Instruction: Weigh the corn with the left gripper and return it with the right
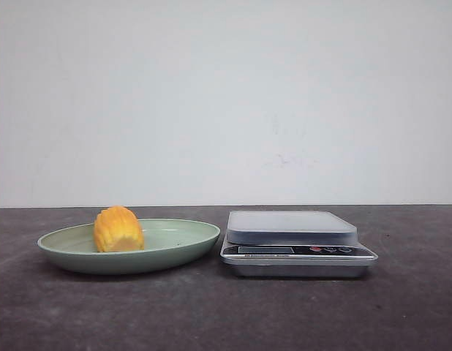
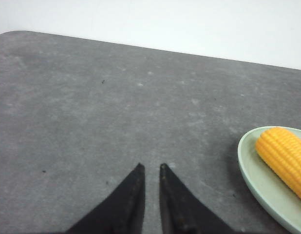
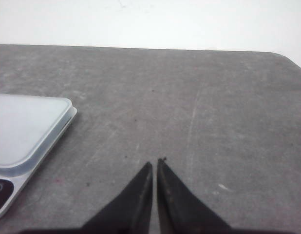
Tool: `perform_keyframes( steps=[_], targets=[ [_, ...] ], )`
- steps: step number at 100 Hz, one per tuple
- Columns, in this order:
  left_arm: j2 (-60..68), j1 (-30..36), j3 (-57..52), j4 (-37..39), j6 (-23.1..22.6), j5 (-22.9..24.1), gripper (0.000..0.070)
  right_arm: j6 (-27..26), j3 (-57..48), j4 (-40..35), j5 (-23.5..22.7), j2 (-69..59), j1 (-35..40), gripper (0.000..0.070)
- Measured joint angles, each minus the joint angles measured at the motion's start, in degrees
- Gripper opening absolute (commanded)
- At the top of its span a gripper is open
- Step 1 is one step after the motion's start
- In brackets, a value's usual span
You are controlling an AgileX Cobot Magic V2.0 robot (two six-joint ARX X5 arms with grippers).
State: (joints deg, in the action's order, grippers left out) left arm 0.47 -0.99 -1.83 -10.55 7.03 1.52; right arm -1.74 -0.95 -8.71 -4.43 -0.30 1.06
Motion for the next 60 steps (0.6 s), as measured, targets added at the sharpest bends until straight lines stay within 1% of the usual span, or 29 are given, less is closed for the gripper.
perform_keyframes(
  steps=[13, 33, 52, 60],
  targets=[
    [0.1, 0.0, 0.0, 0.0, 0.0, 0.0, 0.0013, -0.3, 0.0, 1.6, 0.0, 0.0, 0.0, 0.0011],
    [0.1, 0.0, 0.0, 0.0, 0.0, 0.0, 0.0013, -1.6, 0.0, 1.7, 0.0, 0.0, 0.0, 0.0010],
    [0.1, 0.0, 0.0, 0.0, 0.1, 0.0, 0.0013, -1.7, 0.0, -1.2, 1.0, 0.0, 0.0, 0.0010],
    [0.1, 0.0, 0.0, 0.0, 1.2, 0.0, 0.0013, -1.7, 0.0, -1.2, 1.5, 0.0, 0.0, 0.0010]
  ],
)
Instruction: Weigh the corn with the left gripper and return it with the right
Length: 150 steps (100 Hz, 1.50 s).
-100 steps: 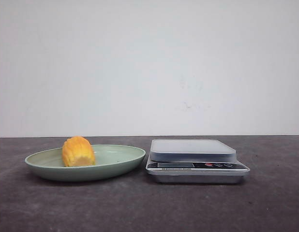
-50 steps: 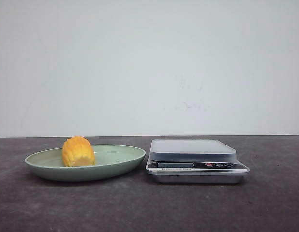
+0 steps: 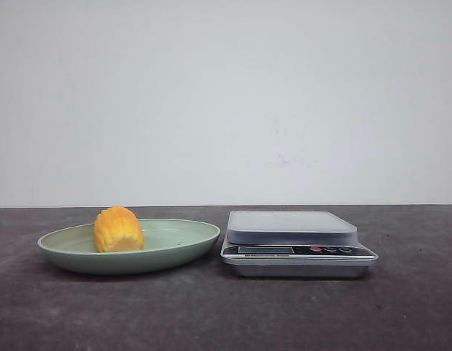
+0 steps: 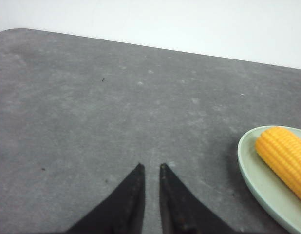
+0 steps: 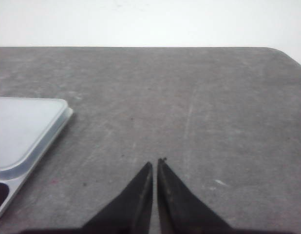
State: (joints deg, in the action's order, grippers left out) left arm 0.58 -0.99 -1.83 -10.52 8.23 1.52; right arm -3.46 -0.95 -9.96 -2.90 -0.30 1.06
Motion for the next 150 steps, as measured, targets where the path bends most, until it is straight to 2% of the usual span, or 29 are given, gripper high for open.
perform_keyframes(
  steps=[23, 37, 46, 60, 62, 65, 70, 72, 74, 77, 89, 102, 128, 150],
  targets=[
    [0.0, 0.0, 0.0, 0.2, 2.2, -0.1, 0.0012, -1.6, 0.0, 0.0, -0.1, 0.0, 0.0, 0.0004],
    [0.5, 0.0, -1.2, 0.3, 10.1, -2.5, 0.0013, -7.0, -1.9, -1.4, -0.1, -0.3, 0.0, 0.0003],
    [3.5, 0.2, -6.2, -1.1, 14.1, -3.1, 0.0013, -9.9, -7.0, -2.6, -0.1, -2.2, 0.0, 0.0003],
    [12.3, 0.2, -19.5, -1.9, 15.3, -3.2, 0.0026, -11.5, -17.9, -6.9, -0.1, -8.9, 0.0, 0.0007],
    [13.9, 0.2, -21.7, -2.3, 15.2, -3.3, 0.0064, -11.6, -19.3, -7.7, -0.1, -10.1, 0.0, 0.0024],
    [16.4, 0.2, -24.9, -3.1, 15.0, -3.8, 0.0176, -11.7, -21.4, -8.9, -0.3, -12.0, 0.0, 0.0093],
    [20.4, 0.2, -29.9, -4.8, 14.3, -5.2, 0.0407, -11.8, -24.7, -10.6, -1.0, -15.1, 0.0, 0.0303],
    [21.9, 0.2, -31.8, -5.3, 14.0, -5.6, 0.0467, -11.8, -26.0, -10.9, -1.4, -16.2, 0.0, 0.0396],
    [23.3, 0.2, -33.6, -5.7, 13.7, -6.1, 0.0490, -11.8, -27.3, -11.2, -1.7, -17.2, 0.0, 0.0473],
    [25.3, 0.2, -36.2, -6.4, 13.4, -6.3, 0.0479, -11.8, -29.1, -11.5, -2.1, -18.6, 0.0, 0.0515],
    [31.8, 0.4, -44.2, -8.3, 12.6, -7.8, 0.0463, -11.8, -35.4, -12.9, -4.1, -23.4, 0.0, 0.0510],
    [37.9, 2.5, -48.5, -10.3, 12.3, -7.9, 0.0463, -11.8, -40.9, -15.6, -5.7, -27.8, 0.5, 0.0510],
    [56.5, 13.3, -49.7, -10.4, 12.5, -7.1, 0.0461, -10.2, -49.6, -20.3, -6.2, -34.9, 3.0, 0.0510],
    [71.6, 24.2, -49.7, -5.3, 12.5, -0.1, 0.0460, -9.6, -51.2, -22.6, -6.1, -37.9, 4.2, 0.0510]
  ],
)
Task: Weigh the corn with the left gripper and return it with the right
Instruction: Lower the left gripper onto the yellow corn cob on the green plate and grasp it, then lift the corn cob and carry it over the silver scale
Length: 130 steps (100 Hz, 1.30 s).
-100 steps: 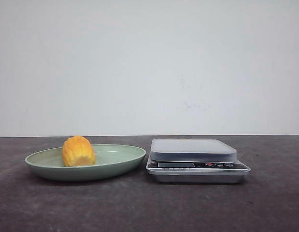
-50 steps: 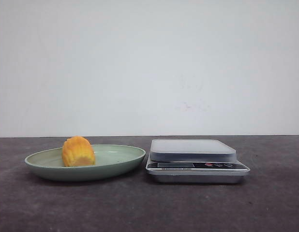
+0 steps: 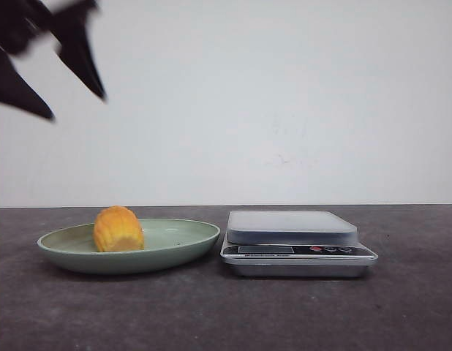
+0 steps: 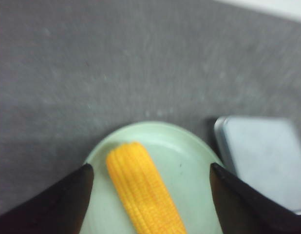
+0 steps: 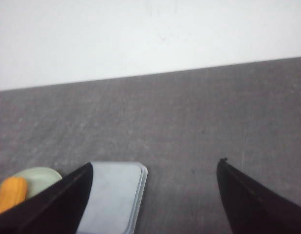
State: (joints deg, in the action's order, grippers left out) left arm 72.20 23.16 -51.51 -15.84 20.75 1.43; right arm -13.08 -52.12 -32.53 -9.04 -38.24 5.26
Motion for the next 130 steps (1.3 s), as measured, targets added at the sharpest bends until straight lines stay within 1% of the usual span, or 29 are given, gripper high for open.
perform_keyframes(
  steps=[18, 36, 40, 44, 47, 56, 58, 59, 63, 73, 87, 98, 112, 130],
  targets=[
    [10.4, 4.2, 0.0, 1.0, 1.1, 2.6, 0.0462, 0.9, 0.0, -1.5, 0.0, -1.4, 0.7, 0.0510],
    [17.2, 6.8, 0.0, 1.3, 2.4, 4.2, 0.0463, 1.6, 0.0, -1.5, 0.0, -1.2, 1.5, 0.0510],
    [18.1, 7.2, 0.0, 1.3, 2.6, 4.3, 0.0447, 1.8, 0.0, -1.5, 0.0, -1.2, 1.5, 0.0510],
    [18.8, 7.6, 0.0, 1.3, 2.9, 4.4, 0.0392, 2.1, 0.0, -1.5, 0.0, -1.2, 1.6, 0.0510],
    [19.1, 7.8, 0.0, 1.3, 3.0, 4.5, 0.0332, 2.2, 0.0, -1.5, 0.0, -1.2, 1.6, 0.0510],
    [19.3, 8.4, 0.0, 1.4, 3.3, 4.7, 0.0065, 2.3, 0.0, -1.5, 0.0, -1.2, 1.6, 0.0510],
    [19.3, 8.5, 0.0, 1.4, 3.4, 4.7, 0.0014, 2.3, 0.0, -1.5, 0.0, -1.2, 1.6, 0.0510],
    [19.3, 8.6, 0.0, 1.5, 3.4, 4.7, 0.0000, 2.3, 0.0, -1.5, 0.0, -1.2, 1.6, 0.0510],
    [19.3, 8.9, 0.0, 2.0, 3.5, 4.7, 0.0012, 2.3, 0.0, -1.5, 0.0, -1.2, 1.6, 0.0510],
    [19.3, 9.1, 0.0, 2.3, 3.5, 4.7, 0.0011, 2.4, 0.0, -1.5, 0.0, -1.2, 1.6, 0.0510],
    [18.2, 9.7, -2.3, 0.1, 3.4, 4.7, 0.0011, 2.4, 0.0, -1.5, 0.0, -1.2, 1.6, 0.0510],
    [16.8, 11.8, -8.5, -1.8, 3.4, 4.2, 0.0011, 2.4, 0.0, -1.5, 0.0, -1.2, 1.6, 0.0510],
    [17.2, 16.7, -17.0, -1.4, 3.3, 3.6, 0.0011, 2.3, 0.0, -1.5, 0.0, -1.2, 1.6, 0.0510],
    [24.2, 22.4, -27.3, -2.7, 3.2, 3.1, 0.0011, 2.3, 0.0, -1.5, 0.0, -1.2, 1.6, 0.0510]
  ],
)
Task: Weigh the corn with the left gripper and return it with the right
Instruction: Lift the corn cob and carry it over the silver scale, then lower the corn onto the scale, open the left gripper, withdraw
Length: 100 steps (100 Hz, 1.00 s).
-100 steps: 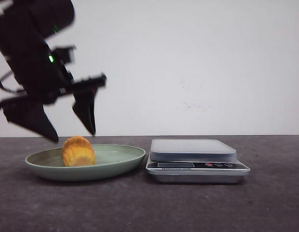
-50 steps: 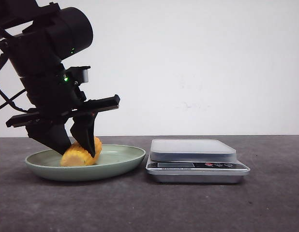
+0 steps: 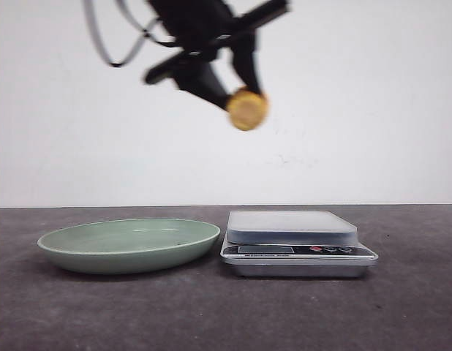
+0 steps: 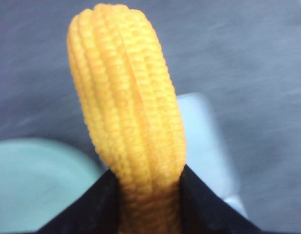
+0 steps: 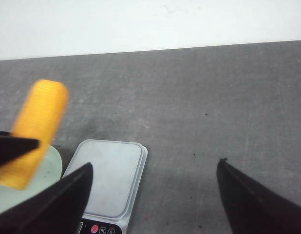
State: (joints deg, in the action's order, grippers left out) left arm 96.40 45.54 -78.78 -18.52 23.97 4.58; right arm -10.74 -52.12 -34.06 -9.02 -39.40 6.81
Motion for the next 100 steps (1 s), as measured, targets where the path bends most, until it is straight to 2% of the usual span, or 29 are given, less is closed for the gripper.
perform_keyframes(
  steps=[27, 61, 64, 67, 75, 78, 81, 100],
  targets=[
    [13.8, 3.4, -7.5, -3.5, 0.0, -0.1, 0.0011, 0.0, 0.0, -0.1, 0.0, 0.0, 0.0, 0.0510],
    [17.3, 3.0, -7.5, -4.0, 0.0, 0.6, 0.0017, 0.0, 0.0, -2.3, 0.0, 0.0, 0.0, 0.0510],
    [17.3, 3.0, -7.5, -4.0, -0.1, 0.6, 0.0045, 0.0, 0.0, -2.6, 0.1, 0.0, 0.0, 0.0511],
    [17.3, 3.0, -7.5, -4.0, -0.3, 0.6, 0.0104, 0.1, 0.0, -2.8, 0.1, 0.0, 0.0, 0.0511],
    [17.3, 3.0, -7.6, -4.0, -0.4, 0.7, 0.0373, 0.1, 0.0, -2.8, 0.1, 0.0, 0.0, 0.0511],
    [17.3, 3.0, -7.6, -4.0, -0.4, 0.7, 0.0444, 0.1, 0.0, -2.8, 0.1, 0.0, 0.0, 0.0512],
    [17.3, 3.0, -7.6, -4.0, -0.4, 0.7, 0.0461, 0.1, 0.0, -2.8, 0.1, 0.0, 0.0, 0.0512],
    [17.3, 3.0, -7.9, -3.7, -0.6, 0.7, 0.0461, 0.4, 0.0, -2.8, 0.1, 0.0, 0.0, 0.0515]
  ],
)
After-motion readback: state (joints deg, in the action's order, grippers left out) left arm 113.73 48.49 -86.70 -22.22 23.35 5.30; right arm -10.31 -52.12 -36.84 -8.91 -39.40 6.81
